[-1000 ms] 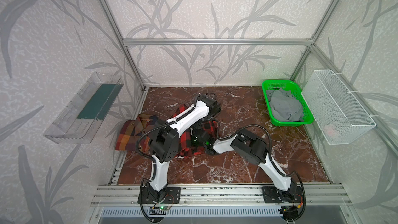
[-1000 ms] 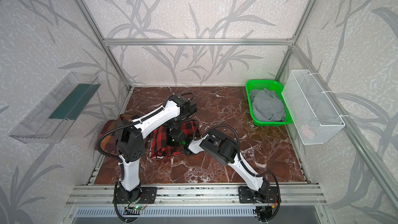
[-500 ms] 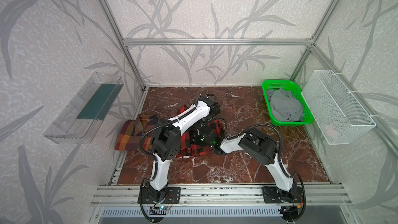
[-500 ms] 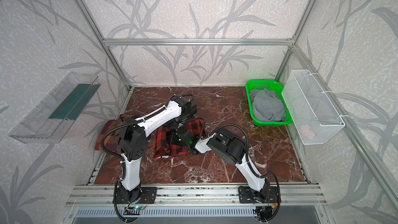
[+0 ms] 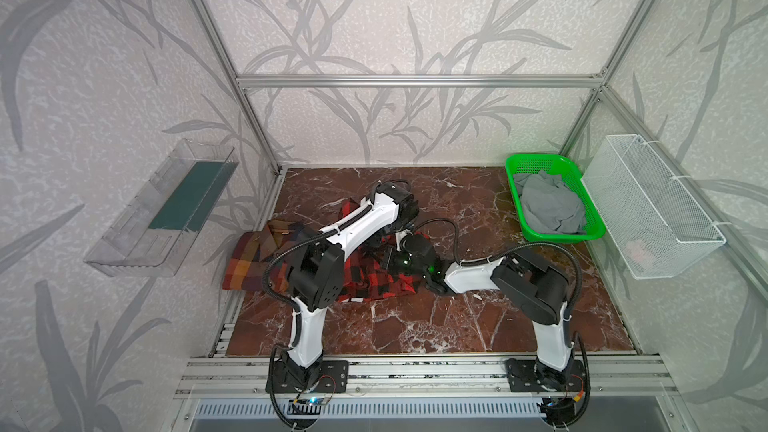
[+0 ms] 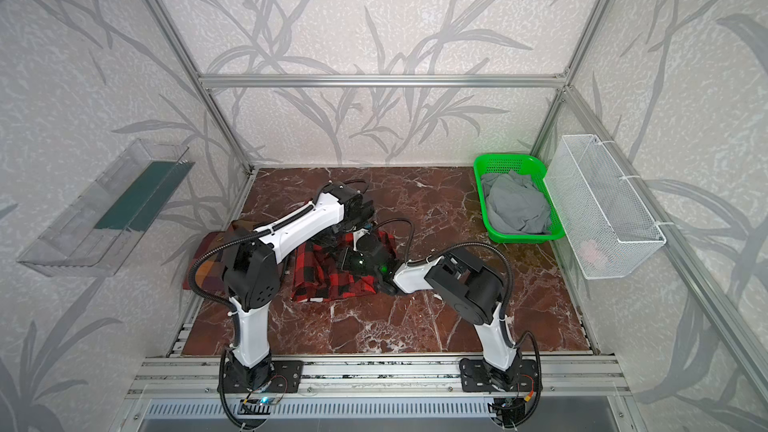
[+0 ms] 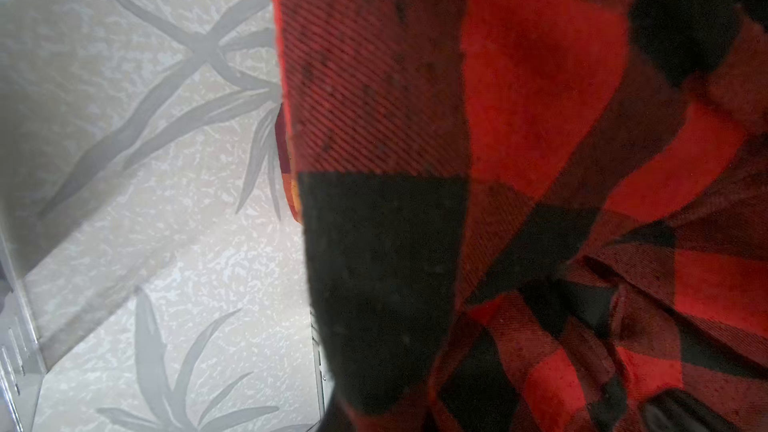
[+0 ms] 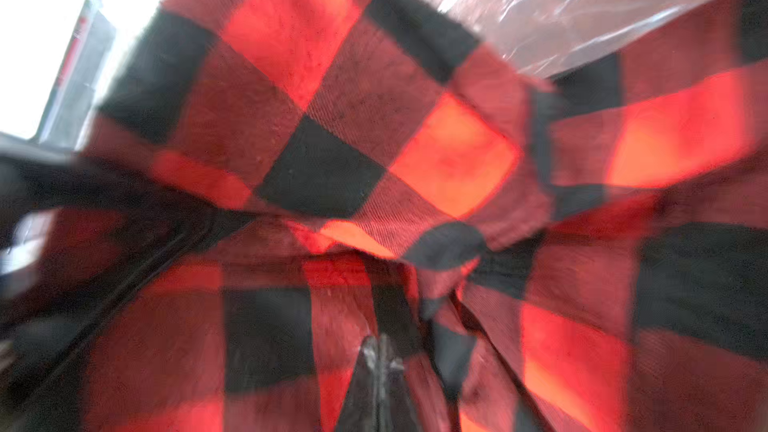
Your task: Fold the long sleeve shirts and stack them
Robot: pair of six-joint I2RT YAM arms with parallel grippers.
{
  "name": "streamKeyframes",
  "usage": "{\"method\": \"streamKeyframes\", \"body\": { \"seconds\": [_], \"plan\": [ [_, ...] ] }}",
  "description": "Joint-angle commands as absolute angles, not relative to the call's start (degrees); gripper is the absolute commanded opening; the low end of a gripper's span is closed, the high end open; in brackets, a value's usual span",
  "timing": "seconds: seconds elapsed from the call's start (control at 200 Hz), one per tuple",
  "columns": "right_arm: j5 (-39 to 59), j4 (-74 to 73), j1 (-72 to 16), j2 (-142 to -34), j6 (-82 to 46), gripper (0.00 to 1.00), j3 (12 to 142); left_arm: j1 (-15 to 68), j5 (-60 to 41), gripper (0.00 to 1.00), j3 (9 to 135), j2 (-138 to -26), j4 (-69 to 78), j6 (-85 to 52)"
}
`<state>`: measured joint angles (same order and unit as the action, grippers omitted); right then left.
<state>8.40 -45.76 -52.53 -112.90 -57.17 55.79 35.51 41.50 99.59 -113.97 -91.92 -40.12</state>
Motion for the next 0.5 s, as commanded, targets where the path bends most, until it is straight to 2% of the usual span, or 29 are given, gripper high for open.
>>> {"method": "streamKeyframes", "body": {
  "seconds": [0.0,0.275,0.5],
  "plan": [
    [5.19,-51.31,-51.4,-107.88,-55.28,0.02,50.67,35.52,45.74,0.0,100.23,-113.13,-98.32,-41.22],
    [4.88,-52.71,-43.52,-98.36,-58.08,0.01,36.46,36.82,46.79,0.0,104.09,-117.69,-100.69,-41.53],
    [6.64,-57.55,-38.57,-95.67,-61.24,0.0,26.48,38.63,47.01,0.0,107.44,-123.67,-102.66,-42.63]
  ]
}}
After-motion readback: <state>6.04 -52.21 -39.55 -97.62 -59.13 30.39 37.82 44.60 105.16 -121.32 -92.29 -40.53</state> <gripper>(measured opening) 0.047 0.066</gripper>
